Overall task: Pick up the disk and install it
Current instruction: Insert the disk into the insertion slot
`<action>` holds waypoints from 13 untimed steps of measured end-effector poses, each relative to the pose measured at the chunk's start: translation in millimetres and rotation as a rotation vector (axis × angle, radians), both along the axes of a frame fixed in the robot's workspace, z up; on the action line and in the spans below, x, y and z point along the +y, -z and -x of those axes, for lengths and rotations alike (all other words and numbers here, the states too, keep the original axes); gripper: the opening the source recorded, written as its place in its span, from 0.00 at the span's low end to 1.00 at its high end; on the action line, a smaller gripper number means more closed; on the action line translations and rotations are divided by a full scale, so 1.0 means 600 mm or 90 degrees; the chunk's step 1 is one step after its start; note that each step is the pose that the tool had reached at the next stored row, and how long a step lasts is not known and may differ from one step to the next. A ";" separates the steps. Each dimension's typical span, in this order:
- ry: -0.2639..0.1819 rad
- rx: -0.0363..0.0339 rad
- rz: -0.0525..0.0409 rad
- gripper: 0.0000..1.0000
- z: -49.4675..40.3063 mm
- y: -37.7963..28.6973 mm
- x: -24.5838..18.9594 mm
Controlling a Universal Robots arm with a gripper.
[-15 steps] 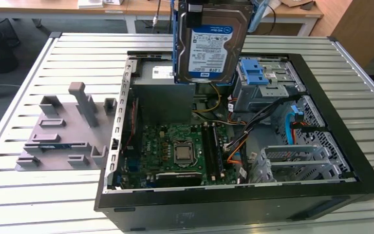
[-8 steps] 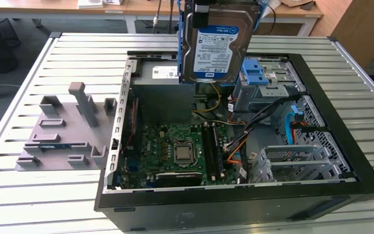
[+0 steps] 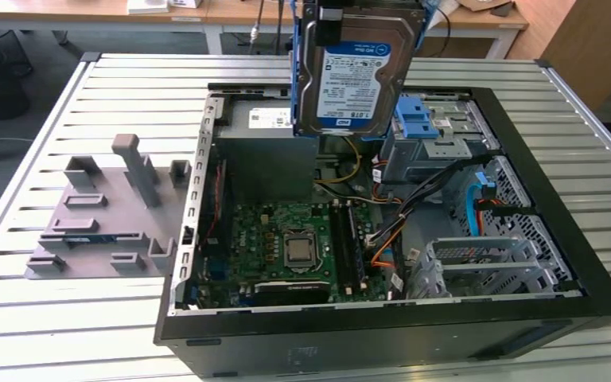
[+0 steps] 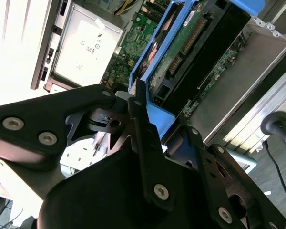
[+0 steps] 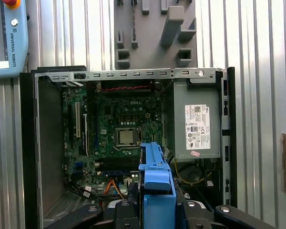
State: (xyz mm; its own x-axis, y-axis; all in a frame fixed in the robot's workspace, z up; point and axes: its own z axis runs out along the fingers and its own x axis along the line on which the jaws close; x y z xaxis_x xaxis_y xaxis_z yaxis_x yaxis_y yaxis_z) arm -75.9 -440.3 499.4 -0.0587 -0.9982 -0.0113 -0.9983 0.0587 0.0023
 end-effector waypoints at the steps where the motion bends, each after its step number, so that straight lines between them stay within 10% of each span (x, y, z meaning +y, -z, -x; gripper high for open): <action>1: 0.000 0.0000 0.0000 0.36 0.000 0.000 0.0000; 13: 0.000 0.0000 0.0003 0.36 -0.001 0.000 -0.0057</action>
